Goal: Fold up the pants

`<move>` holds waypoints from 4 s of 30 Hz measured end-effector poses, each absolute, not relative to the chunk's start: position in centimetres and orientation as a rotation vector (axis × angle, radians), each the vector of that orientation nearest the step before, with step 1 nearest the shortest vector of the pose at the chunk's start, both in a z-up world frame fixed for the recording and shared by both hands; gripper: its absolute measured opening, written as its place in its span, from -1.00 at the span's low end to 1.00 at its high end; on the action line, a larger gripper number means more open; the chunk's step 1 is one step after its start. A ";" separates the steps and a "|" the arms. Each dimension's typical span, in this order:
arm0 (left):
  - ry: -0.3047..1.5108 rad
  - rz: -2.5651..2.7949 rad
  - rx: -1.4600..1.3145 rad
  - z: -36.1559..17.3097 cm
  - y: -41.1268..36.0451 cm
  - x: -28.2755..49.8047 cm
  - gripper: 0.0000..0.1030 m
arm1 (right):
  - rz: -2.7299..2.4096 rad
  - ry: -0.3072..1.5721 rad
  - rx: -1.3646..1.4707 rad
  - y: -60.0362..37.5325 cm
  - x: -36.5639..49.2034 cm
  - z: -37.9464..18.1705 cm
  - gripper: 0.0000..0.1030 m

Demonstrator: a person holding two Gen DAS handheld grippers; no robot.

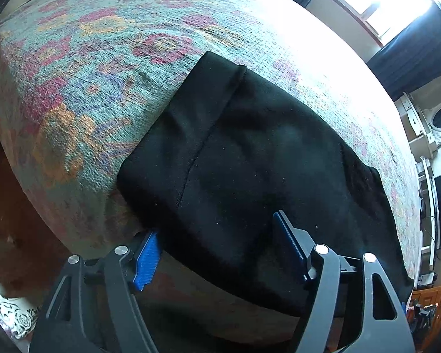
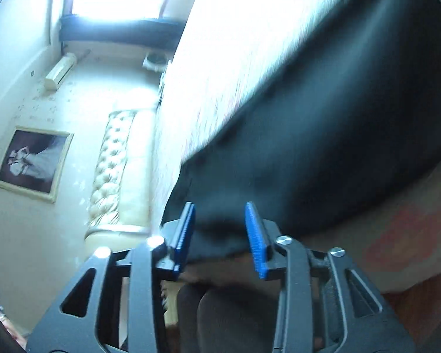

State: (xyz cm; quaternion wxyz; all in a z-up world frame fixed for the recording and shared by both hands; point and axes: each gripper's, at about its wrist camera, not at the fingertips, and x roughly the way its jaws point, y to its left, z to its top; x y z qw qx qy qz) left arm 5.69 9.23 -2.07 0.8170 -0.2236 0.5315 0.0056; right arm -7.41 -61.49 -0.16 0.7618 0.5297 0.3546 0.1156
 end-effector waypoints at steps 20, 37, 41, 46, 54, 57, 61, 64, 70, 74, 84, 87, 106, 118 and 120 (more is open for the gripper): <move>1.135 -0.021 -0.412 -2.3 7.6 5.8 0.64 | -0.460 0.683 0.939 -84.8 -14.9 0.2 0.41; 1.133 -0.020 -0.353 -2.6 4.9 6.5 0.73 | -0.169 0.823 0.996 -79.1 -9.9 -0.9 -0.62; 1.143 -0.020 -0.351 -2.6 4.5 6.7 0.73 | -0.108 0.661 1.055 -76.4 -9.7 2.5 -0.62; 1.156 -0.014 -0.346 -2.6 4.2 7.3 0.73 | -0.040 0.567 1.037 -73.1 -8.3 7.7 -0.62; 1.155 -0.001 -0.343 -2.8 4.1 7.6 0.73 | 0.088 0.523 0.898 -66.3 -6.8 14.7 -0.62; 1.155 0.001 -0.343 -2.9 4.2 7.6 0.73 | 0.108 0.553 0.830 -62.0 -5.5 15.5 -0.62; 1.157 -0.002 -0.348 -2.9 4.4 7.6 0.73 | 0.147 0.631 0.742 -55.9 -2.7 13.7 -0.62; 1.157 -0.002 -0.346 -2.9 4.4 7.6 0.73 | 0.160 0.705 0.694 -51.6 -1.2 11.0 -0.62; 1.160 -0.004 -0.347 -2.8 4.5 7.6 0.73 | 0.139 0.865 0.539 -44.3 1.7 5.2 -0.62; 1.161 -0.002 -0.346 -2.9 4.5 7.5 0.73 | 0.108 0.938 0.473 -41.7 2.6 2.1 -0.61; 1.164 0.003 -0.345 -2.9 4.5 7.6 0.73 | 0.110 0.983 0.391 -39.3 2.7 0.4 -0.25; 1.165 0.002 -0.345 -2.9 4.5 7.6 0.73 | 0.136 0.983 0.383 -38.6 2.6 0.6 -0.05; 1.170 -0.005 -0.343 -3.1 4.5 7.8 0.73 | 0.188 0.749 0.736 -51.7 1.6 6.9 0.46; 1.166 -0.003 -0.336 -3.2 4.5 7.7 0.73 | 0.168 0.779 1.095 -62.9 1.2 -3.4 -0.18; 1.166 -0.003 -0.334 -3.2 4.5 7.8 0.73 | 0.137 0.809 1.072 -62.6 1.5 -3.9 -0.50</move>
